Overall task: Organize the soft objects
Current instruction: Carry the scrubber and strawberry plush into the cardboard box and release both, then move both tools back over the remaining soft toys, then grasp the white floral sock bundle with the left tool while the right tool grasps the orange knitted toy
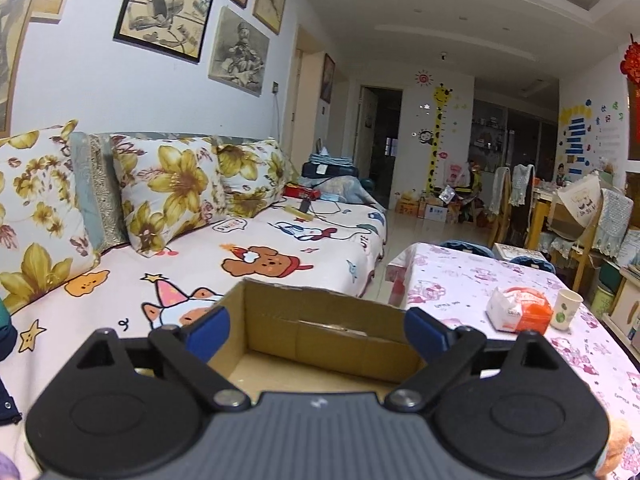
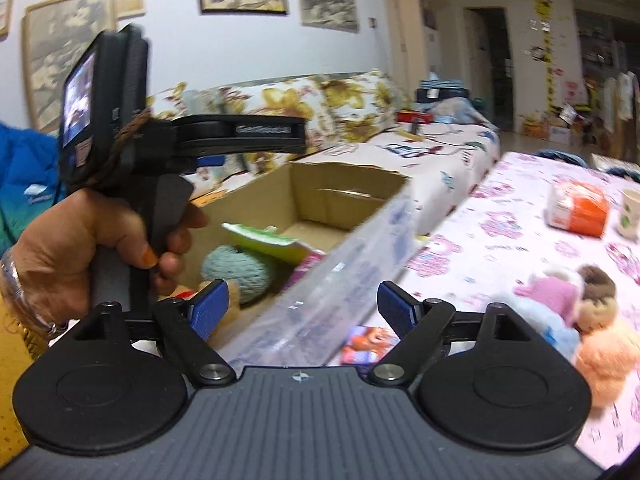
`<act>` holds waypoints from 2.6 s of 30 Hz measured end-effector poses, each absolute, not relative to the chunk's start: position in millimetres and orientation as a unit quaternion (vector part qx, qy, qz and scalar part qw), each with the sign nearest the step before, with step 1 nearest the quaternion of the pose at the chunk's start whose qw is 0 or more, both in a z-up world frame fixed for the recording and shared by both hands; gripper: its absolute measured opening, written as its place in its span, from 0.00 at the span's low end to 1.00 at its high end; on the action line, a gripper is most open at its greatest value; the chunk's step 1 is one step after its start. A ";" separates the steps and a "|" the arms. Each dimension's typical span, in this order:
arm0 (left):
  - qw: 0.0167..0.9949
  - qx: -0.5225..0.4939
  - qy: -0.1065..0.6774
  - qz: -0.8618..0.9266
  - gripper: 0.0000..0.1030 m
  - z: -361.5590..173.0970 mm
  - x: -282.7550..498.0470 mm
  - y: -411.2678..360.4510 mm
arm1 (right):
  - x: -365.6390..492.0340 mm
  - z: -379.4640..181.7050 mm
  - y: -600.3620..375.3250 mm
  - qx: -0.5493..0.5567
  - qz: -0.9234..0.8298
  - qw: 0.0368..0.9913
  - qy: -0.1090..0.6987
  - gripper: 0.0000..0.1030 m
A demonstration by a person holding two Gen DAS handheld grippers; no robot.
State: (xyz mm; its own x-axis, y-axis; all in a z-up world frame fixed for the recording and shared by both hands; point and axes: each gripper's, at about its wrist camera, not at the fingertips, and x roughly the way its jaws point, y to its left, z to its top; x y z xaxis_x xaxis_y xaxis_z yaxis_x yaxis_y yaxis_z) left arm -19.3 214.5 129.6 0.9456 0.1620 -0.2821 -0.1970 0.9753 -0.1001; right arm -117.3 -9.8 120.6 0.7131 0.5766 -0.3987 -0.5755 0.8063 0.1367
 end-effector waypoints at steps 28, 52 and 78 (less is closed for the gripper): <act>0.992 -0.020 0.119 0.024 0.99 123.7 -22.8 144.4 | -118.8 115.5 -29.6 0.058 0.230 0.948 0.210 1.00; 0.987 0.019 0.155 -0.038 0.99 102.0 -16.8 90.8 | -116.6 114.7 -63.5 0.102 0.190 0.958 0.190 1.00; 0.971 -0.018 0.223 -0.081 0.99 77.9 -18.7 72.5 | -112.0 104.9 -123.4 0.142 0.125 0.958 0.214 1.00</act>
State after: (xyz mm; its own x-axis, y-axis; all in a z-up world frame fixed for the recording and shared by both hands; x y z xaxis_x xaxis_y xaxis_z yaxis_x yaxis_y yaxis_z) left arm -18.7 72.5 77.9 0.8870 -0.1655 -0.4311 0.1497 0.9862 -0.0706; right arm -112.0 -123.4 104.9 0.8772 0.3002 -0.3746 -0.1783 0.9283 0.3264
